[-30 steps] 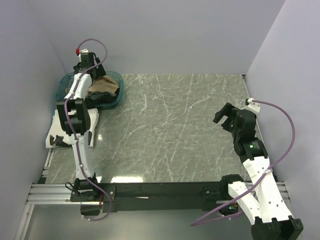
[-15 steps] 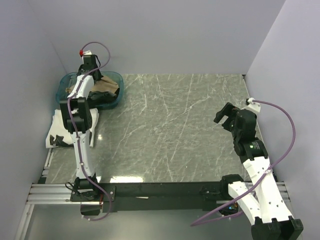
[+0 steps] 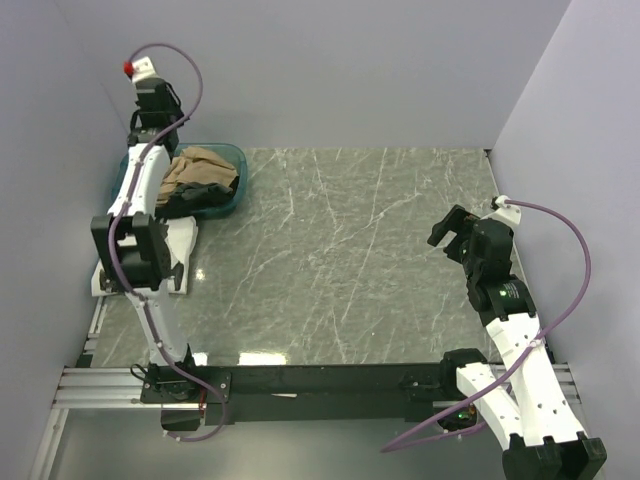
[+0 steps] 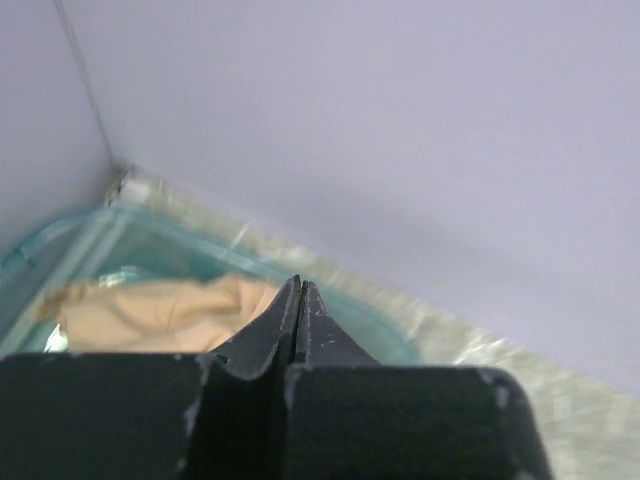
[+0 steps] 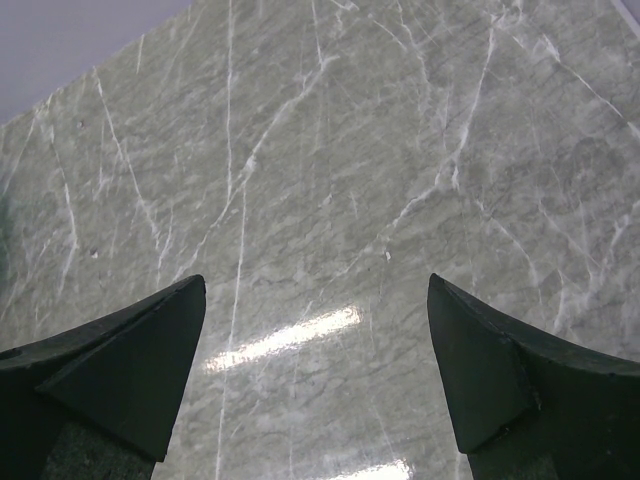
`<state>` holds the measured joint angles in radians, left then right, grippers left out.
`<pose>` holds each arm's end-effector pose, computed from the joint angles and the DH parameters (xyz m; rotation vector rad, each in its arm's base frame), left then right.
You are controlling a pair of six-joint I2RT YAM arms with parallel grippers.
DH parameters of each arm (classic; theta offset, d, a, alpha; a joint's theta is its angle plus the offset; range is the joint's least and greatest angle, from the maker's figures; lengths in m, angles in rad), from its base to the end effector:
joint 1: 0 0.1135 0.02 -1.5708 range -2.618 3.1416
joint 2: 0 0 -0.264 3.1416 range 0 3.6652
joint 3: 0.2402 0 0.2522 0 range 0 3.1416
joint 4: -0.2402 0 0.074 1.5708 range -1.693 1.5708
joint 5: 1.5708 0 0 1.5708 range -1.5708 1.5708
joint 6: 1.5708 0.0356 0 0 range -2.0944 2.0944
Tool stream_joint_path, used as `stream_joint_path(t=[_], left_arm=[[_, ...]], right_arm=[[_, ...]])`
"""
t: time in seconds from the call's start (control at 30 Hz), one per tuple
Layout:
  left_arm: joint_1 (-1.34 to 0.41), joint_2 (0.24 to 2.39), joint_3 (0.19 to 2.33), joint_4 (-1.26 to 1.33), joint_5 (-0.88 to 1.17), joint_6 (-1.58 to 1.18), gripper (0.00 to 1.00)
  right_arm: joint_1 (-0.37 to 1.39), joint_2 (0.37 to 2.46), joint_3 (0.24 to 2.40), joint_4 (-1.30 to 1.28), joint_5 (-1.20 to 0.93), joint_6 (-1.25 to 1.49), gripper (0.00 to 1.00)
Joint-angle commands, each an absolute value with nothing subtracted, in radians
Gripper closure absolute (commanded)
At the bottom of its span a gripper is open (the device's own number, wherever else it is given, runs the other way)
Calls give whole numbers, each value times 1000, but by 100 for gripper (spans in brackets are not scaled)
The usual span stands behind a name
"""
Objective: Fold and stack the t-shirts
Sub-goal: Grab the tshirt from the pile
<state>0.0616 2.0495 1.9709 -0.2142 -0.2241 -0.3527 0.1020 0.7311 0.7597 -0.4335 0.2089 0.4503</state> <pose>0.4932 0.0383 0.3570 -0.5317 1.7783 0.0066 0.1665 0.0096 0.3139 0.4743 1.9117 0.1551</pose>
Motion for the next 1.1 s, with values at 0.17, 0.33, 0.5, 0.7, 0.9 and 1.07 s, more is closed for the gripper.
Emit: stream_joint_path(t=[0.17,0.33,0.5,0.7,0.9,1.07], left_arm=[[60,1966,1995,-169,-184,-362,51],[61,2074,2051,-233,-186,-333,1],[61,2249,2166,-322,-248,-313,1],[61,2387,2198,-348,-250,-311,1],[63,2508,2279,-390,-233,-322,15],[63,2470,2248,-350,-212,-336,95]], right_arm=[[100,727,765,-396,213,434,3],[100,726,761,-394,212,434,3],[100,732,762,-394,213,434,3],[100,744,768,-399,213,433,4],[100,749,770,-399,209,431,4],[100,750,772,-400,213,431,4]])
